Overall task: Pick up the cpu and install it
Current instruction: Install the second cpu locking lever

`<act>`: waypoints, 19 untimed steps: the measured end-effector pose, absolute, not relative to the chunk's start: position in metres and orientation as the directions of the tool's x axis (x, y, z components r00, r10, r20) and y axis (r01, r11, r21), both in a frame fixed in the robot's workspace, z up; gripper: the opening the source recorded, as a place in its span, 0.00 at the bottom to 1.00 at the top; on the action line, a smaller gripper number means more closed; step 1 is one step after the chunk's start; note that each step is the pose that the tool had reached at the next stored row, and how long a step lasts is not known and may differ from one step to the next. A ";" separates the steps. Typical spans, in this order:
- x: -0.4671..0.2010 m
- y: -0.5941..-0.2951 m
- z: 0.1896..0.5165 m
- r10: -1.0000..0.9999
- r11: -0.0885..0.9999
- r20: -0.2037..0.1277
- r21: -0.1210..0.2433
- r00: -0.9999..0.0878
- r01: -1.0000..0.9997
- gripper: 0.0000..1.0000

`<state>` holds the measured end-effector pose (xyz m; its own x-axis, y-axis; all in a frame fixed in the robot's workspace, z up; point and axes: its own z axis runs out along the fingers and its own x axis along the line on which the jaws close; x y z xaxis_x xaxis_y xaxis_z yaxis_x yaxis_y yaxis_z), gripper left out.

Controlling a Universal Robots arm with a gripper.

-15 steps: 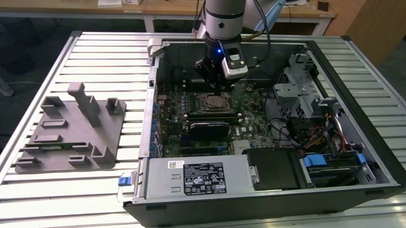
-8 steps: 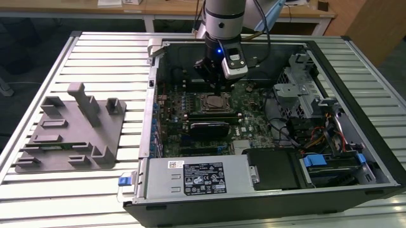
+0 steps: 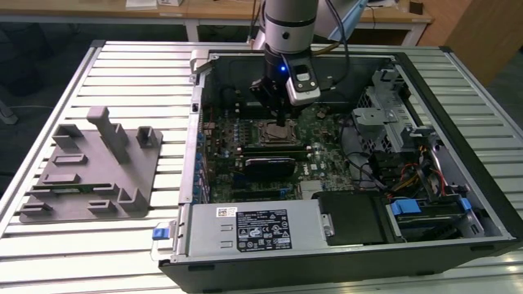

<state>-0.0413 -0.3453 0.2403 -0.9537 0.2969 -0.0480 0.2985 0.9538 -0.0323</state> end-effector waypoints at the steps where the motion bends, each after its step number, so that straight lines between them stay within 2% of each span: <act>1: -0.041 -0.347 0.240 0.297 0.954 -0.048 -0.032 -0.954 0.299 0.11; 19: -0.042 -0.368 0.240 0.297 0.954 -0.048 -0.032 -0.954 0.298 0.11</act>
